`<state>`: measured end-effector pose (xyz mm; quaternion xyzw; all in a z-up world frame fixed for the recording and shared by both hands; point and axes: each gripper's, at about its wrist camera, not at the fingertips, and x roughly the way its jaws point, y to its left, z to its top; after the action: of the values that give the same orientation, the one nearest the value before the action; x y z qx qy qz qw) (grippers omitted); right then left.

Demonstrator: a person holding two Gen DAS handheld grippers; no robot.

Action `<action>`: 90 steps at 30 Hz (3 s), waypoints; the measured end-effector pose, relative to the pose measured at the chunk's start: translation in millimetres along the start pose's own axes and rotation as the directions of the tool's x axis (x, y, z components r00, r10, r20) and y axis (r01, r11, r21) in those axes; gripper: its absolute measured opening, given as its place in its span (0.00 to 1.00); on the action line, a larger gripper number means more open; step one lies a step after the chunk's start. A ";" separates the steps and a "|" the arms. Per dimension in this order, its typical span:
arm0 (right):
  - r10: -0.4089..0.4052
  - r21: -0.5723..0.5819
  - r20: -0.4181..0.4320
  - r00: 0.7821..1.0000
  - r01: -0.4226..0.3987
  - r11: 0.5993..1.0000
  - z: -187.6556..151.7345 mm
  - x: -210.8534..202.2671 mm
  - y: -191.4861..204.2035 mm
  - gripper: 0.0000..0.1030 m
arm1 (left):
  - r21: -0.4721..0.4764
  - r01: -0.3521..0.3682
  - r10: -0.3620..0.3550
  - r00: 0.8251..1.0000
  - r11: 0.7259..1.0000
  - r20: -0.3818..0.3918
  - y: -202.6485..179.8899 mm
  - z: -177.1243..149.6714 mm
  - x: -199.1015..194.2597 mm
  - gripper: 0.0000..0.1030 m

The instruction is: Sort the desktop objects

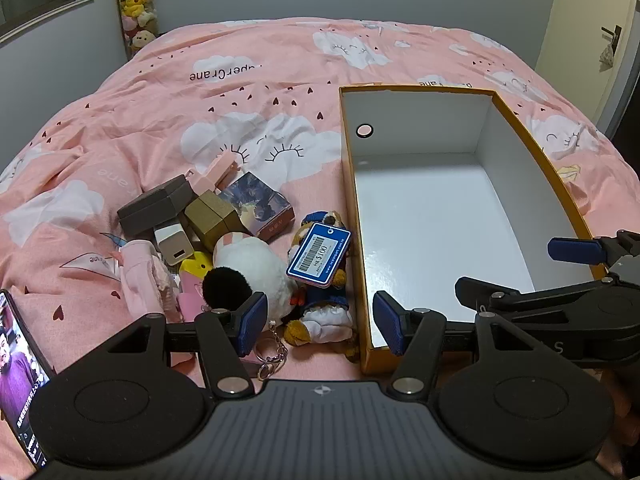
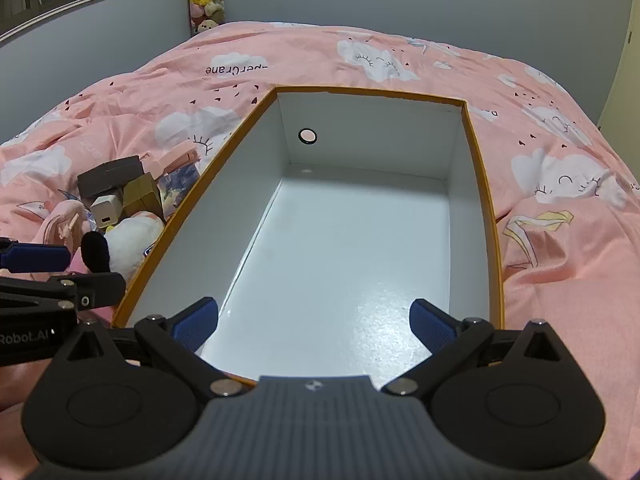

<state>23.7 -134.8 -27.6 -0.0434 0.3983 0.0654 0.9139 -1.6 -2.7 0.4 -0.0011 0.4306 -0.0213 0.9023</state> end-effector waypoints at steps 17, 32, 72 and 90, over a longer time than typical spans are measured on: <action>0.005 0.012 -0.018 1.000 -0.005 1.000 -2.4 2.9 -1.4 0.99 | 0.014 0.000 0.001 1.000 1.000 -0.014 -2.7 -0.5 3.4 0.67; 0.010 0.022 -0.038 0.999 -0.009 1.000 -4.4 5.7 -3.1 0.99 | 0.024 0.009 -0.009 1.000 1.000 -0.015 -2.4 -0.2 3.8 0.67; 0.272 -0.149 -0.038 0.962 -0.275 0.950 70.3 11.2 33.3 0.42 | -0.147 0.064 -0.074 0.995 0.987 -0.065 89.3 34.6 2.5 0.36; 0.321 -0.613 -0.337 0.885 -0.464 0.639 110.6 59.6 102.7 0.44 | -0.060 0.116 -0.126 0.972 0.991 -0.197 90.5 44.6 61.1 0.54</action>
<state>127.9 -13.8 0.9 -0.2920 0.4341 0.3991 0.7530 74.8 84.5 -20.9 -0.0468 0.5190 -0.0660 0.8510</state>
